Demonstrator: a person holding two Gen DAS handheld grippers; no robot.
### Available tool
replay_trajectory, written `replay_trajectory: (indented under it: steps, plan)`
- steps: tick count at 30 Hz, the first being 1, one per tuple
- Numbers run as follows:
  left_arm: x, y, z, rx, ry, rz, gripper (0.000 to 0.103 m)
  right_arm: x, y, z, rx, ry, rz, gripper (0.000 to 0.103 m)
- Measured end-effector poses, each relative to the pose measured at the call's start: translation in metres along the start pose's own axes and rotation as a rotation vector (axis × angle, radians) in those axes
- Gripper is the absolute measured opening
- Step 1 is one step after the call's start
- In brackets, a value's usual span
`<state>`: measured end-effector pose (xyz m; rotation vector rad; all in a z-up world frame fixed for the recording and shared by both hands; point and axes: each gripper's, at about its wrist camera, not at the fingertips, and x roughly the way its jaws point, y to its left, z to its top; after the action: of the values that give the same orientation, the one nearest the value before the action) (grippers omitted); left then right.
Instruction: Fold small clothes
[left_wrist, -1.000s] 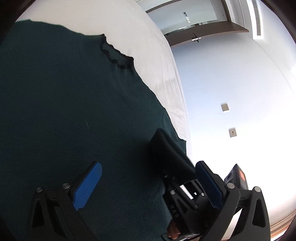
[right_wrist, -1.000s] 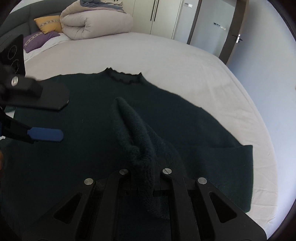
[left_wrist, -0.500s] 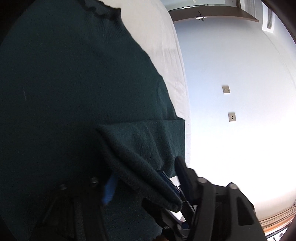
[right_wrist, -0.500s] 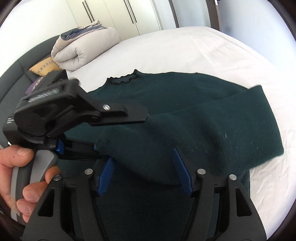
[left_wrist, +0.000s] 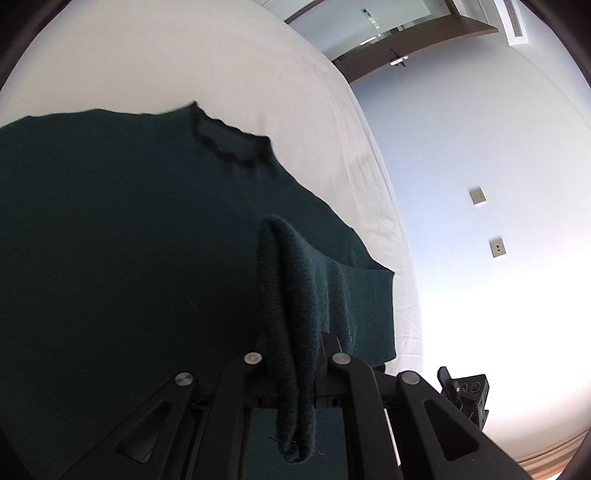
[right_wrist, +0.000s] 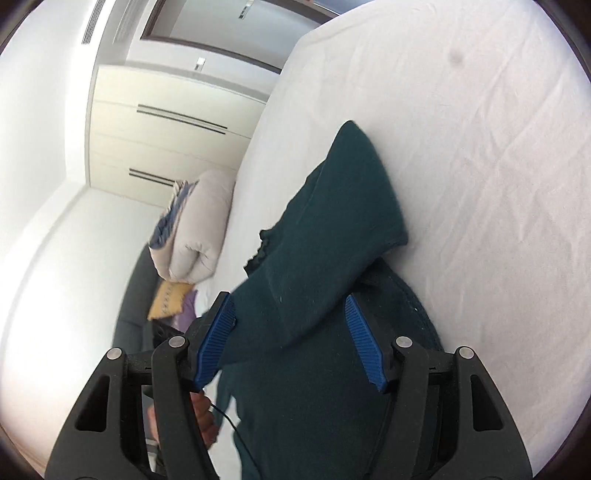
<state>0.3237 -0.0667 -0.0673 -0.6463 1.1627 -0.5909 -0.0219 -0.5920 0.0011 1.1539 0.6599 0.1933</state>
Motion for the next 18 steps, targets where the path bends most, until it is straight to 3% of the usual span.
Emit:
replay_trajectory:
  steps: [5, 11, 15, 18]
  plan:
    - [-0.020, 0.036, 0.018, -0.012, -0.054, 0.084, 0.007, 0.005, 0.000, 0.006, 0.102, 0.036, 0.047, 0.062]
    - [-0.022, 0.068, 0.014, -0.016, -0.045, 0.156, 0.007, 0.015, 0.007, 0.006, 0.129, 0.048, 0.014, 0.062]
    - [-0.025, 0.071, 0.020, -0.024, -0.069, 0.174, 0.007, -0.016, 0.008, 0.003, 0.141, 0.054, 0.009, 0.062]
    - [-0.032, 0.080, 0.019, -0.021, -0.074, 0.183, 0.008, -0.015, 0.008, 0.006, 0.140, 0.048, 0.001, 0.062]
